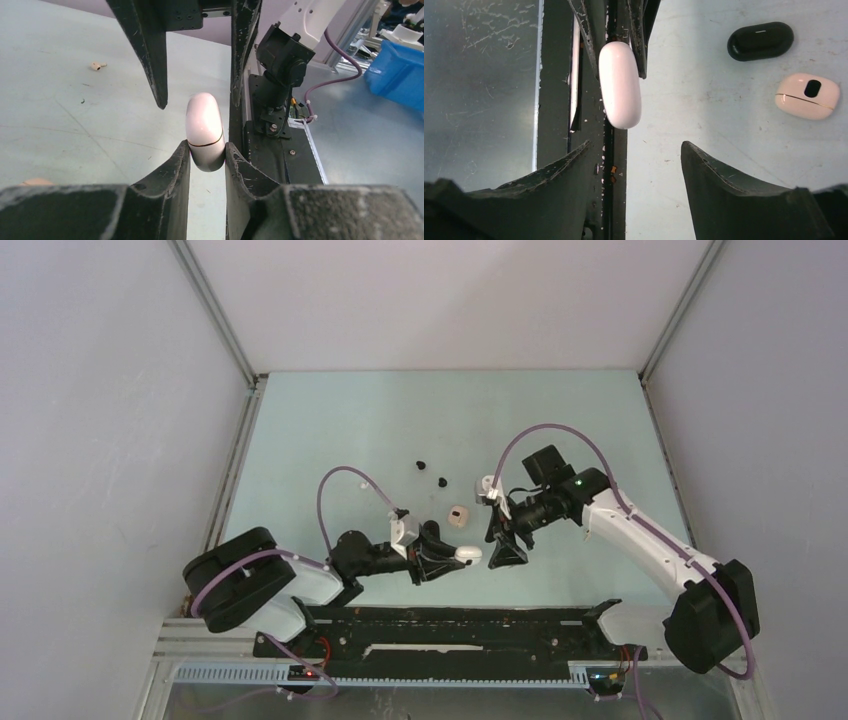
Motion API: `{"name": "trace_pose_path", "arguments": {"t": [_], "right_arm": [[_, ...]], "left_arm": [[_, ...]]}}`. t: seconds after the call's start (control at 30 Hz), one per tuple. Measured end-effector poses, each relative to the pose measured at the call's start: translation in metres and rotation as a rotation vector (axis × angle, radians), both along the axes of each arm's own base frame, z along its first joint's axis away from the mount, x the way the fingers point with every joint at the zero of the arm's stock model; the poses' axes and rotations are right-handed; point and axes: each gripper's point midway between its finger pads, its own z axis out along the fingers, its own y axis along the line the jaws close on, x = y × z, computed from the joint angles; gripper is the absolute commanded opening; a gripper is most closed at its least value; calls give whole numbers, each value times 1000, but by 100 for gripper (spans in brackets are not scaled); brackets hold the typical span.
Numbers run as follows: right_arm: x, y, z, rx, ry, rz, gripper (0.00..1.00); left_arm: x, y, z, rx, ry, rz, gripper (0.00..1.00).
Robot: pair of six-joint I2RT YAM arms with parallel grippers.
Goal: Insert the wireless bluetooth earbuds into the charging case
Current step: Pick up the charging case at the center of the board.
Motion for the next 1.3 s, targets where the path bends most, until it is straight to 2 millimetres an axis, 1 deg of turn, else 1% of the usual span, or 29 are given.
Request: {"name": "trace_pose_path", "arguments": {"t": [0.13, 0.3, 0.4, 0.6, 0.83, 0.9, 0.97, 1.0, 1.03, 1.07, 1.13, 1.2, 1.3], "right_arm": [[-5, 4, -3, -8, 0, 29, 65], [-10, 7, -3, -10, 0, 49, 63], [-12, 9, -3, -13, -1, 61, 61], [-11, 13, 6, -2, -12, 66, 58], [-13, 14, 5, -9, -3, 67, 55], [-13, 15, 3, -16, 9, 69, 50], [-13, 17, 0, -26, 24, 73, 43], [-13, 19, -1, -30, 32, 76, 37], [-11, 20, -2, -34, 37, 76, 31], [-9, 21, -2, -40, 34, 75, 26], [-4, 22, -2, -54, 28, 71, 17], [2, 23, -2, -66, 15, 66, 15], [9, 25, -2, -79, 4, 63, 14]], "left_arm": [[-7, -1, 4, -24, -51, -17, 9], [-7, -2, 8, -36, -82, -17, 9], [-6, -3, 4, -29, -79, -17, 9], [-5, -4, -6, -3, -75, -11, 9], [-3, -5, -9, 4, -69, -9, 9], [-2, -6, -9, 4, -69, -8, 9], [-1, -8, -10, 5, -68, -5, 9], [0, -9, -10, 6, -67, -3, 10], [2, -10, -10, 6, -66, 0, 11], [3, -11, -10, 6, -66, 0, 17], [6, -13, -10, 6, -65, 12, 32], [10, -13, -11, 9, -57, 33, 46], [19, -14, -11, 12, -54, 77, 56]]}}
